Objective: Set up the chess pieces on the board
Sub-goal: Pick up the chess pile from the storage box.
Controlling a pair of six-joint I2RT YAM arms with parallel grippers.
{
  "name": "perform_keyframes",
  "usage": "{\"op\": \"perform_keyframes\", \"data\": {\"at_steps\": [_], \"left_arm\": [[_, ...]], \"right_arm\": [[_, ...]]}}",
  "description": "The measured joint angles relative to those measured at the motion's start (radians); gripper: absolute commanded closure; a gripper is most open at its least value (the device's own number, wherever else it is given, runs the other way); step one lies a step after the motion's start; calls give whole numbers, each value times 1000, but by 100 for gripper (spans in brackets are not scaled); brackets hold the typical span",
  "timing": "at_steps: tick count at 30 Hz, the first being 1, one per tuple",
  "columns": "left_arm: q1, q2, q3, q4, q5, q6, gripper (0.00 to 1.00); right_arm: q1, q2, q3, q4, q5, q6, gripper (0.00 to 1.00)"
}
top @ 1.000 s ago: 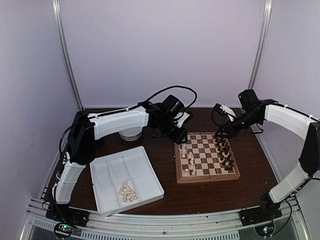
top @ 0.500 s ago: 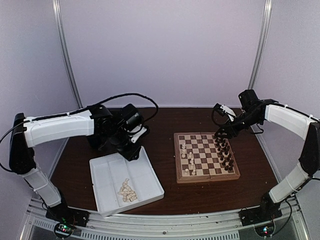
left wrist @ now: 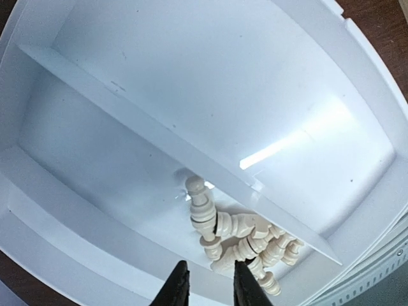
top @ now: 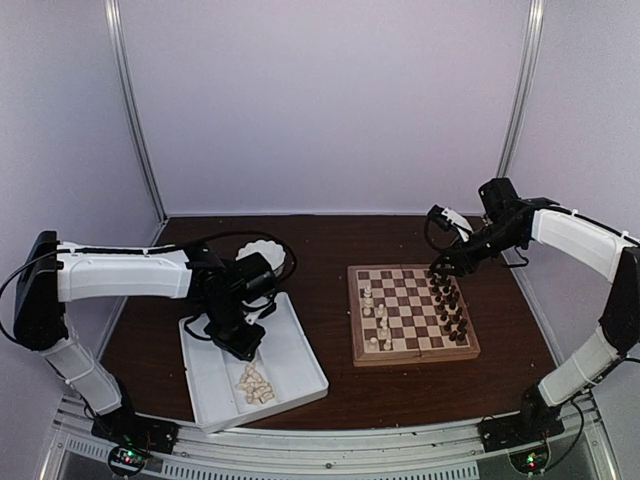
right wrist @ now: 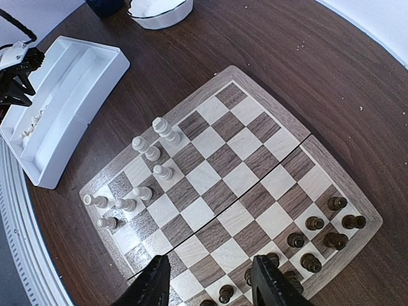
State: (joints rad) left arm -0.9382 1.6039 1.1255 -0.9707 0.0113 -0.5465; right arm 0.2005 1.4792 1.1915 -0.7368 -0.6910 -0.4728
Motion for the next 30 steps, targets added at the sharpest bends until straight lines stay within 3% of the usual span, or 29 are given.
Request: {"op": "perform_keyframes", "data": {"at_steps": [5, 13, 24, 30], "left_arm": [[0, 47, 0, -2, -13, -14, 64], [0, 121, 0, 1, -20, -26, 69], [-2, 148, -4, 9, -15, -32, 59], [-23, 120, -37, 53, -42, -70, 62]], "right_arm": [[0, -1, 0, 0, -4, 0, 52], [0, -4, 0, 0, -4, 0, 52], [0, -5, 0, 0, -3, 0, 52], [0, -24, 0, 0, -5, 0, 52]]}}
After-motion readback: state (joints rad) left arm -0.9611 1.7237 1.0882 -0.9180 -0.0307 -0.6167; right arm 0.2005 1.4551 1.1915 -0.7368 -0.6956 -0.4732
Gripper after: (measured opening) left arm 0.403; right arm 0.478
